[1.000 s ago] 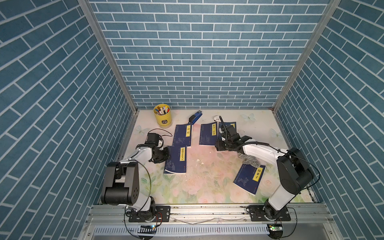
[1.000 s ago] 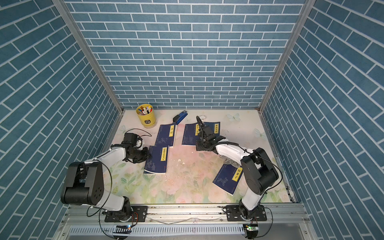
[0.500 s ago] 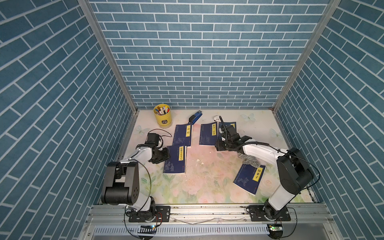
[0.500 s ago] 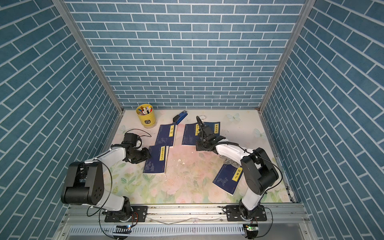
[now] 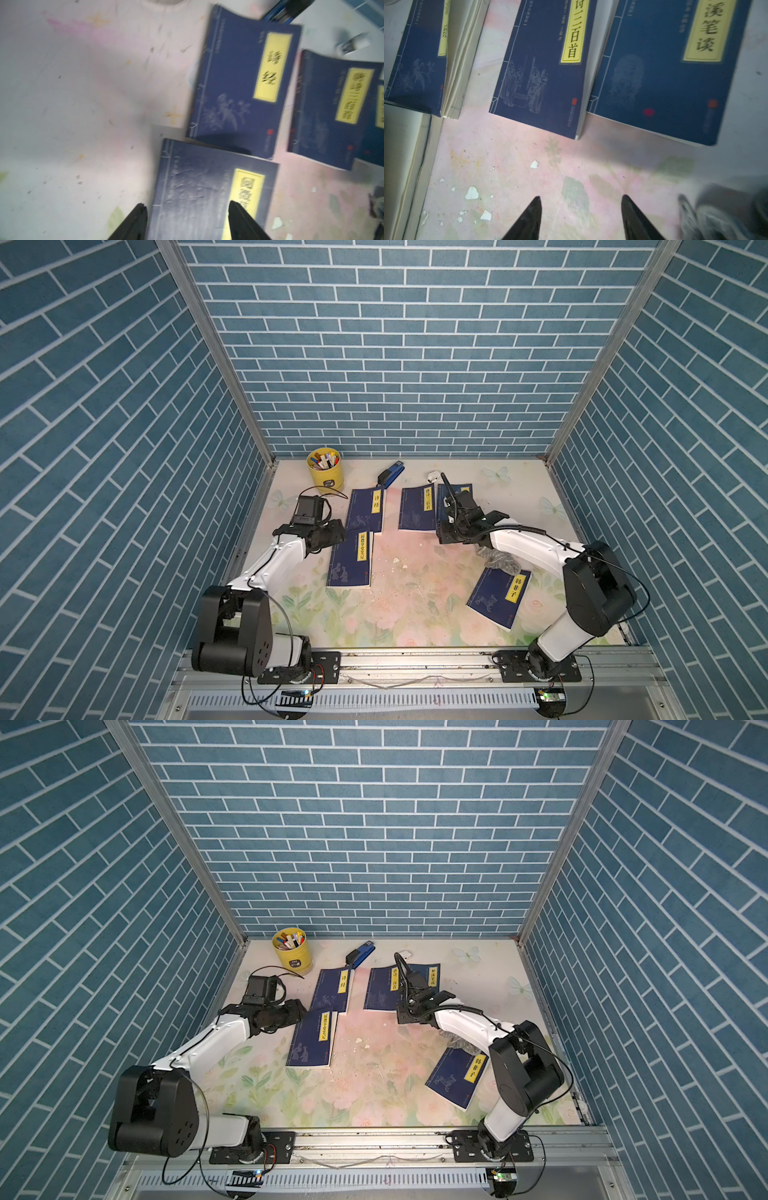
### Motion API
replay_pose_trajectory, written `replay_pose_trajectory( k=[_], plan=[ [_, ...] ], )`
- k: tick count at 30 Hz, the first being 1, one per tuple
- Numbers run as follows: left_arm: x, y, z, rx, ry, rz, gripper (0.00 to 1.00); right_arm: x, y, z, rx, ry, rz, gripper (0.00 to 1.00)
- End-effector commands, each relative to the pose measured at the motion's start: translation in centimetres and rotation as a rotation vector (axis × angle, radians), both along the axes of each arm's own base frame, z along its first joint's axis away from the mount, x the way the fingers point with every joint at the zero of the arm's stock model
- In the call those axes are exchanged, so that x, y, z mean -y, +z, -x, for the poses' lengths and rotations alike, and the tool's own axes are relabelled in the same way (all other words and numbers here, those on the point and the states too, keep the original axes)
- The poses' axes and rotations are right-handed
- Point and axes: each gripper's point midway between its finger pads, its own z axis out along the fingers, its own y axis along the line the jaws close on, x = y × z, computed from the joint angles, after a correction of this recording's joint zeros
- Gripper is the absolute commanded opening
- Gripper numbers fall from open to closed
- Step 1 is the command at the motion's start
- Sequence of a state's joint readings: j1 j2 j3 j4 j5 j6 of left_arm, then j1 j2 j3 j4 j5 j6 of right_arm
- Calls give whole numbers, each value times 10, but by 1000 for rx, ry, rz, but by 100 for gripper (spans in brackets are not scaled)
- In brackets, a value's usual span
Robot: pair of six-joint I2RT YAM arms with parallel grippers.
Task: Wipe the cover of the book
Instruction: Place the book on the book.
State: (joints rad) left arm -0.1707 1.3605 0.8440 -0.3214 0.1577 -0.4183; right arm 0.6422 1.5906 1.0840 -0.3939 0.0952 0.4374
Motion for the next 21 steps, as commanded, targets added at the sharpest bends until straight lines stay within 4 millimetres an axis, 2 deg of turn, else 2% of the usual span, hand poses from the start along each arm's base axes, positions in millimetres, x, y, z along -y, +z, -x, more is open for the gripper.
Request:
replay_pose_trajectory(
  k=[1,6,11,13,16,21],
  plan=[
    [33,18,-14,103,-23,-1,69,44,18,21,-17,-83,129,62],
    [103,15,-22,147,-174,27,69,92,8,68,-136,-203,192,62],
    [172,3,-26,151,-339,98,68,139,-3,119,-233,-365,247,62],
    [194,-3,-23,147,-394,119,68,153,-5,136,-249,-427,251,62],
    [217,-12,-20,140,-456,131,68,175,-10,157,-267,-542,248,63],
    [240,-25,-12,120,-532,192,66,187,-24,175,-299,-628,222,66]
  ],
)
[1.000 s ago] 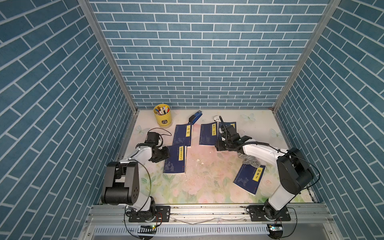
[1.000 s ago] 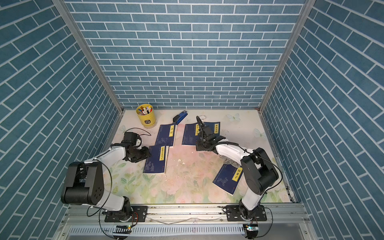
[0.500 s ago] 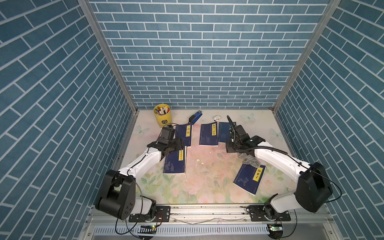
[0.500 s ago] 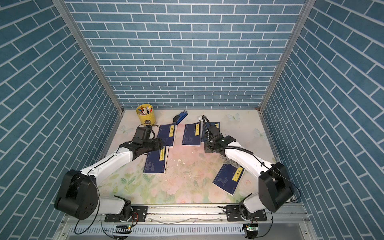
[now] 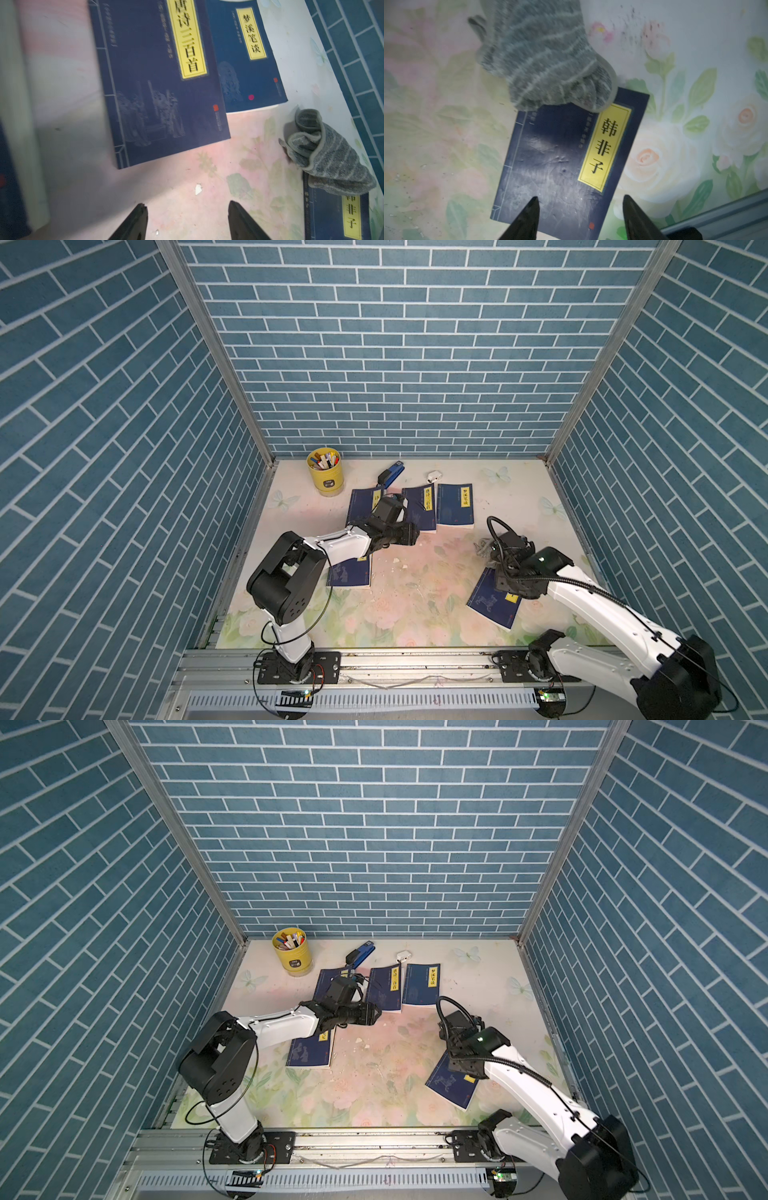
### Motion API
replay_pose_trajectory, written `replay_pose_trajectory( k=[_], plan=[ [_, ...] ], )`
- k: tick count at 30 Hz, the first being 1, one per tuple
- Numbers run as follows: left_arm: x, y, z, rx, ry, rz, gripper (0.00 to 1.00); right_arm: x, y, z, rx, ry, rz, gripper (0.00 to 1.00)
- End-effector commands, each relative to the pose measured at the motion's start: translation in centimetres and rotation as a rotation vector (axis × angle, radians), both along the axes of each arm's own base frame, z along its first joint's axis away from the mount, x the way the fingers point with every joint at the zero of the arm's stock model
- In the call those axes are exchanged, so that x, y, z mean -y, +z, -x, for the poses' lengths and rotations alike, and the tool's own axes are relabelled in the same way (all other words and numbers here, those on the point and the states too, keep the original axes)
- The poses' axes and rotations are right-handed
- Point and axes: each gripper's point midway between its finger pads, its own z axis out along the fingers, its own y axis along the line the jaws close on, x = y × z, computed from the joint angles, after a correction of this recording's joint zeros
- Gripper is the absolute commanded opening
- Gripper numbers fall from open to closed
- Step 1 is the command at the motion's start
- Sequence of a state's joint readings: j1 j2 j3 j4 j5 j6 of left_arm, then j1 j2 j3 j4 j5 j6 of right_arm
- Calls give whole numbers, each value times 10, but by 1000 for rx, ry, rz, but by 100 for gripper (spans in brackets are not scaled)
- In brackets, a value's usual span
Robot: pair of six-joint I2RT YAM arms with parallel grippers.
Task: Wipe the cover of the book
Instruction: Place the book on the book, then move the book to the center of the board.
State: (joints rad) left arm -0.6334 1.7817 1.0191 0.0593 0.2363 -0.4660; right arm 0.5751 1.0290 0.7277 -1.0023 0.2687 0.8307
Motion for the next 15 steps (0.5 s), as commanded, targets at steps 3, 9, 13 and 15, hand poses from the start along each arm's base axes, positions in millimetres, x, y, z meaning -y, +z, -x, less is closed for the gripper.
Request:
replay_pose_trajectory(
  k=[3,9,13,15],
  plan=[
    [20,11,-3,35,-73,71,66,21,-16,19,-61,-161,37,67],
    [22,17,-4,59,-93,75,66,22,-37,24,-101,-207,9,72],
    [24,15,-1,53,-107,83,66,15,-53,26,-124,-217,-48,72],
    [25,13,1,46,-112,89,66,10,-55,25,-128,-208,-69,70]
  ],
)
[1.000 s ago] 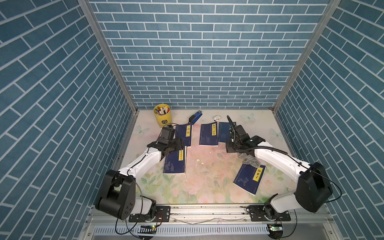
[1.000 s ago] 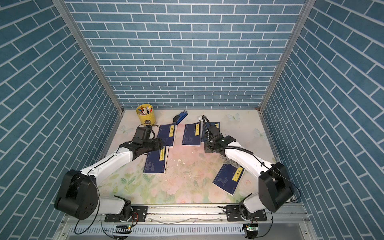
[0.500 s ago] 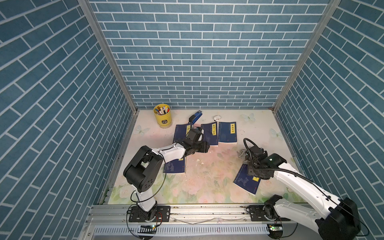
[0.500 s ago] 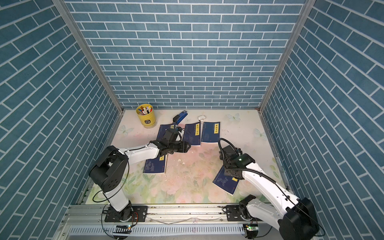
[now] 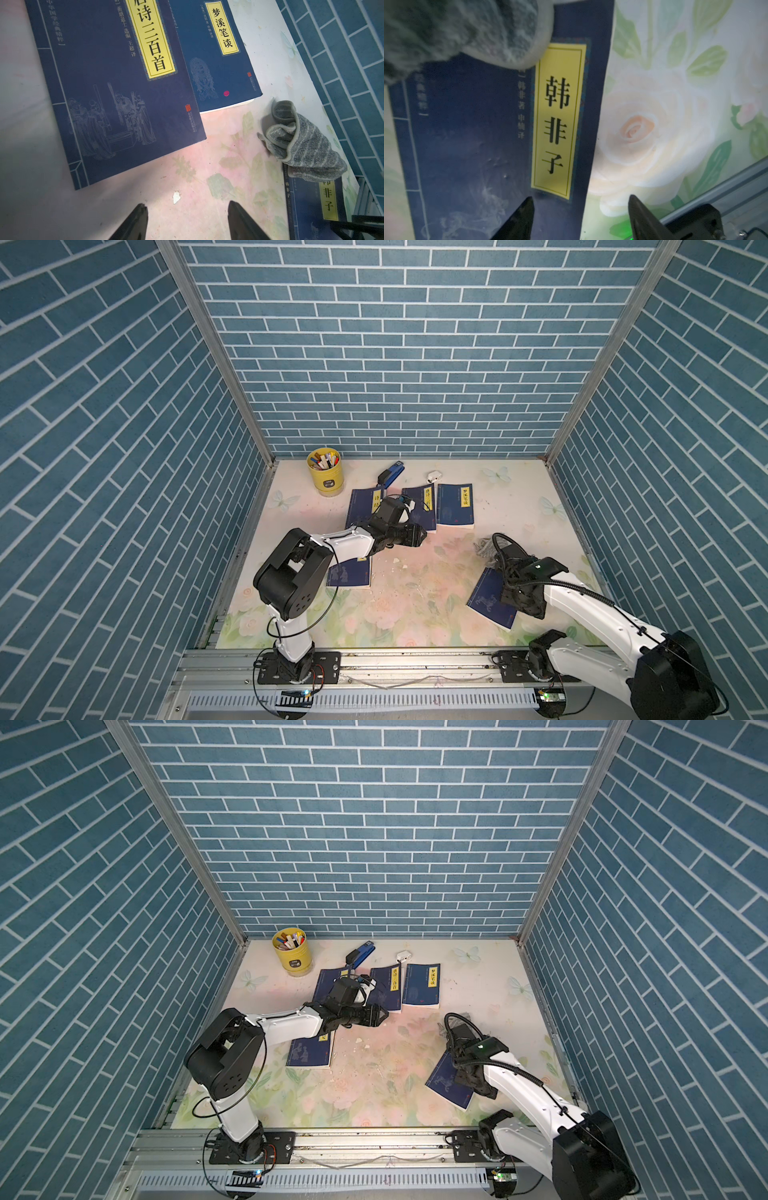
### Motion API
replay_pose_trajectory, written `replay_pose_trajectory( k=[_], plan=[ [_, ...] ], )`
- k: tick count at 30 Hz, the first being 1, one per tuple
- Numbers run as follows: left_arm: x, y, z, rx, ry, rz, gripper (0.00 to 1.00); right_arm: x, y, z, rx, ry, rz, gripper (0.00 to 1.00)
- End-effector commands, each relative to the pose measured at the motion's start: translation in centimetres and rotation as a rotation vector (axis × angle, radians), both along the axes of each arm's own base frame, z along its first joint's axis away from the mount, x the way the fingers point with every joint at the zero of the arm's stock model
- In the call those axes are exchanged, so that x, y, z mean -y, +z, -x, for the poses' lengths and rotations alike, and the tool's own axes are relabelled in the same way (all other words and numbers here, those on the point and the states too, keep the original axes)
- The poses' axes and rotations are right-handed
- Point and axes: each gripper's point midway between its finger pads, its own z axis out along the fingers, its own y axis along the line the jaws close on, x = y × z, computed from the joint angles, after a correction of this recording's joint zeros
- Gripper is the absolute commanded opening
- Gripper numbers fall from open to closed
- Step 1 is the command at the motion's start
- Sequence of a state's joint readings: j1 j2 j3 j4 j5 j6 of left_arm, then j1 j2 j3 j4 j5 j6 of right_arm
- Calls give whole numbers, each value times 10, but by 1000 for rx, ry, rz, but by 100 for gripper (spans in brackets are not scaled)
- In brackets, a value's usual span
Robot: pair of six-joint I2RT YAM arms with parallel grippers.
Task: Wipe the cover of the book
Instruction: Move the book to the center of the board.
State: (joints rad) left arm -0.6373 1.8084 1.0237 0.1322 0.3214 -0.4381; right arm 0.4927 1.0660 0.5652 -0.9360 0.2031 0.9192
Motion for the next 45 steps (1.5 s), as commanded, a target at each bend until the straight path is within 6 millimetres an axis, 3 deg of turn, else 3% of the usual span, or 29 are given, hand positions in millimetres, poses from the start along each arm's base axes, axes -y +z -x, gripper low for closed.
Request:
replay_pose_trajectory(
  k=[1,6,13,19,26,35,45],
  plan=[
    [6,8,0,22,-28,28,66,-10,-4,-4,13,-47,-64,69],
    [8,2,8,-1,-47,53,67,-18,-7,-9,3,-21,-87,67],
    [9,-7,18,-24,-60,45,66,-44,-20,-20,-55,50,-166,63],
    [10,-13,32,-39,-85,32,66,-64,-16,-30,-34,71,-250,56],
    [18,-34,54,-83,-129,12,64,-88,-13,-41,-25,129,-284,53],
    [17,-43,63,-101,-133,6,62,-132,-12,-64,-45,303,-225,54],
    [4,-50,76,-135,-109,-16,58,-186,-16,-80,-49,415,-298,51]
  ],
)
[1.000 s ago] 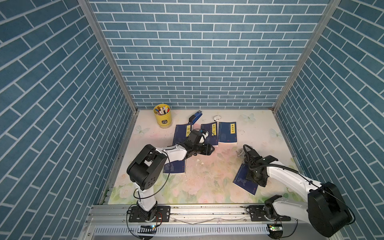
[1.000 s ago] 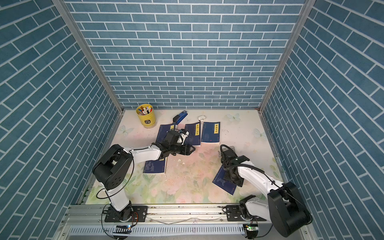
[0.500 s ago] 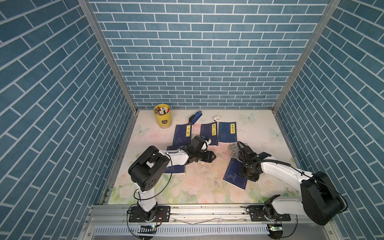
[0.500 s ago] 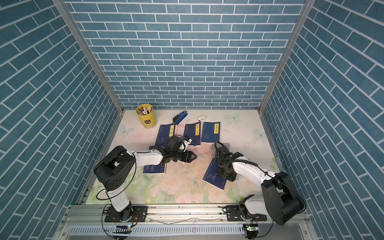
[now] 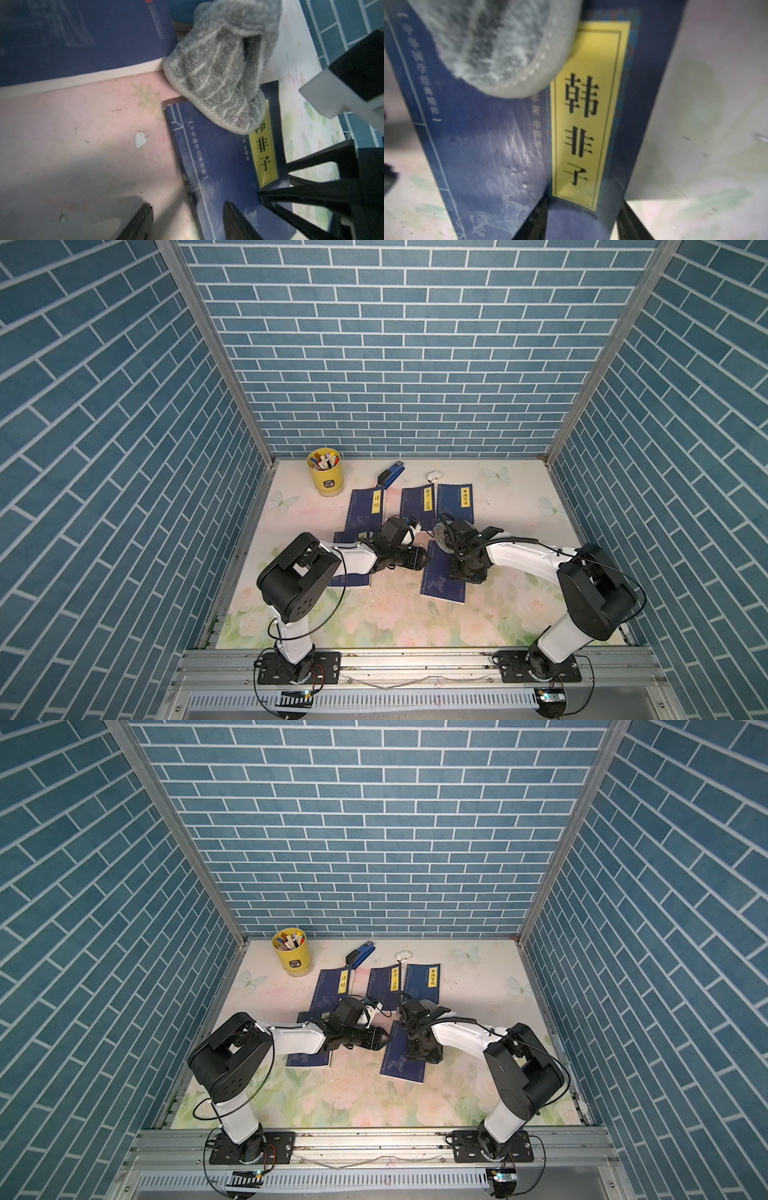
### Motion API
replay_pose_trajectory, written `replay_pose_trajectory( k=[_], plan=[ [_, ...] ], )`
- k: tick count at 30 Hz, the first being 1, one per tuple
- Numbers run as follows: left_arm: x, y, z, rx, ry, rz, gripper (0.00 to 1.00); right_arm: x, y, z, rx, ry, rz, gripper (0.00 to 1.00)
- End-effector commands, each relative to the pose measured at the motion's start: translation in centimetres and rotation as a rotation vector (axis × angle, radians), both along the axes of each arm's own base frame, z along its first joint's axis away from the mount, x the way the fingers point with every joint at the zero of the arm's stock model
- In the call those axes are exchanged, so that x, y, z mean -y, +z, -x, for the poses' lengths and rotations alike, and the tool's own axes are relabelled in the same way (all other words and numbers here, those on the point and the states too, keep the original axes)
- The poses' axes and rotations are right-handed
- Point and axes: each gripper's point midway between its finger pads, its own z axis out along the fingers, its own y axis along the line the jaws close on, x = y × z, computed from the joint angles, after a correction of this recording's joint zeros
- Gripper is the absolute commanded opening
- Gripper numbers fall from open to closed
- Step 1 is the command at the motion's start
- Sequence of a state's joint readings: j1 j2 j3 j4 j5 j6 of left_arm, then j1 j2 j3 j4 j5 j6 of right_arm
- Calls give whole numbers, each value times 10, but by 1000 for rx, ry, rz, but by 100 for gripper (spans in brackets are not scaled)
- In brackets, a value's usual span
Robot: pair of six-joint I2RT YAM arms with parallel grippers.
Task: Wipe the cover of the book
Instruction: Move the book to the center of the board.
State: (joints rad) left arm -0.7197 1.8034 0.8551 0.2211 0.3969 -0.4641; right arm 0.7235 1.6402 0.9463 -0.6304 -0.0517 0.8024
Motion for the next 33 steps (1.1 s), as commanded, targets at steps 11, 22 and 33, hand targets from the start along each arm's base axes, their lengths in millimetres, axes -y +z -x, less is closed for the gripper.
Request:
replay_pose_trajectory(
  k=[11,22,33],
  plan=[
    [-27,-14,14,-40,83,-82,47,-62,0,-14,21,152,-99,50],
    [-50,-12,17,-27,139,-157,48,-80,4,-12,24,218,-127,49],
    [-58,17,-3,73,178,-188,68,-38,64,-37,193,239,47,64]
  ],
)
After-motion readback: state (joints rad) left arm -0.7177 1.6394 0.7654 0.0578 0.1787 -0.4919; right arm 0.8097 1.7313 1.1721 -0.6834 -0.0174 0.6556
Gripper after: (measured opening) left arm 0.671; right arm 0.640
